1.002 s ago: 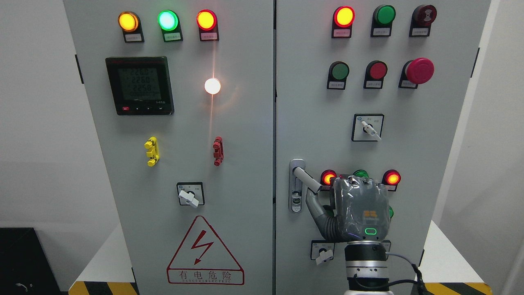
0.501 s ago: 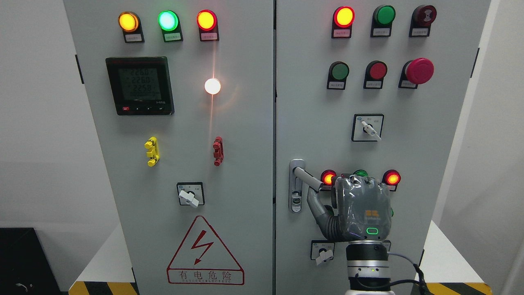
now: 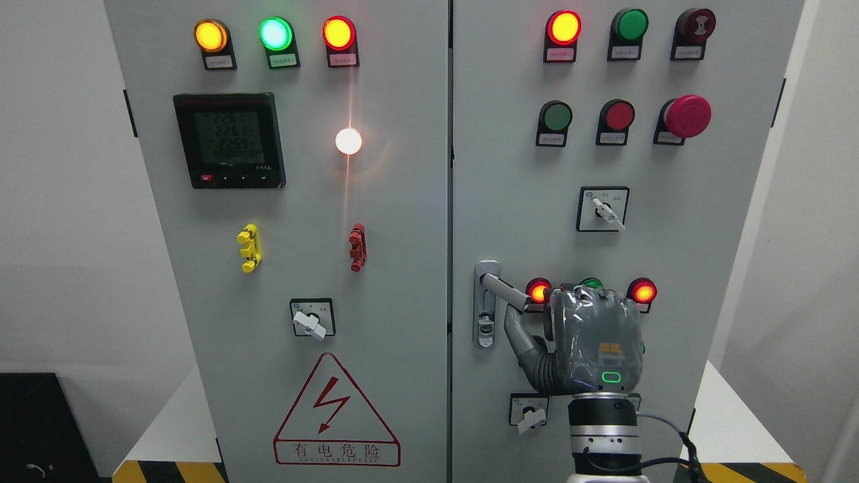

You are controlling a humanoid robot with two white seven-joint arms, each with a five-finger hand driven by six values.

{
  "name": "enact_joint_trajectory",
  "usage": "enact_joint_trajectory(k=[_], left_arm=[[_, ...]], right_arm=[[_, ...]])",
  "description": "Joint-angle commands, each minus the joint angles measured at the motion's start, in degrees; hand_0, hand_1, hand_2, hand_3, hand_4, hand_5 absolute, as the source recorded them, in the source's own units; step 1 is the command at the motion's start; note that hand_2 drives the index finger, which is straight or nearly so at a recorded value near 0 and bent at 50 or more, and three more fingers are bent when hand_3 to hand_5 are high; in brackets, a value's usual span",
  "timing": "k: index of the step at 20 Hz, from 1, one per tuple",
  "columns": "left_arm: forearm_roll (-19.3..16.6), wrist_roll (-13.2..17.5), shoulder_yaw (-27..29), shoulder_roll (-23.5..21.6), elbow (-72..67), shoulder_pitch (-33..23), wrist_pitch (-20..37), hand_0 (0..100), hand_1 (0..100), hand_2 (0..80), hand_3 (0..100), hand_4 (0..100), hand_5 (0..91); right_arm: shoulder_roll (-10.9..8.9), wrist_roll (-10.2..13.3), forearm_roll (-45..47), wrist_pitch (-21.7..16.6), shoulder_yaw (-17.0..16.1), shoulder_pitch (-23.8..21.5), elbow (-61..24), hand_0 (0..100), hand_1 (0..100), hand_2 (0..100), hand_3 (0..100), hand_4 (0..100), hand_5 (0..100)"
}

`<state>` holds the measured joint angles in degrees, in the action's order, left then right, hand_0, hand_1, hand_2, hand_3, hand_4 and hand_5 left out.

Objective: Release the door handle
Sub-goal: 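Hold the turned handle in the right hand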

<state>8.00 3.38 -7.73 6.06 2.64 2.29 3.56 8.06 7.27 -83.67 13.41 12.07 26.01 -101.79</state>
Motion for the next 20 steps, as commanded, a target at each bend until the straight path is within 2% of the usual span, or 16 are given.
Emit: enact_joint_trajectory(k=[1, 20], left_arm=[[0.00, 0.04, 0.00, 0.00, 0.00, 0.00, 0.05, 12, 56, 0.0, 0, 0, 0.0], [0.00, 0.04, 0.00, 0.00, 0.00, 0.00, 0.05, 12, 56, 0.0, 0, 0, 0.0]], right_arm=[[-0.06, -0.06, 0.00, -0.05, -0.12, 0.00, -0.43, 52, 35, 100, 100, 100, 100], [-0.15, -0.06, 0.09, -0.05, -1.17, 0.18, -0.43, 52, 35, 100, 100, 100, 100]])
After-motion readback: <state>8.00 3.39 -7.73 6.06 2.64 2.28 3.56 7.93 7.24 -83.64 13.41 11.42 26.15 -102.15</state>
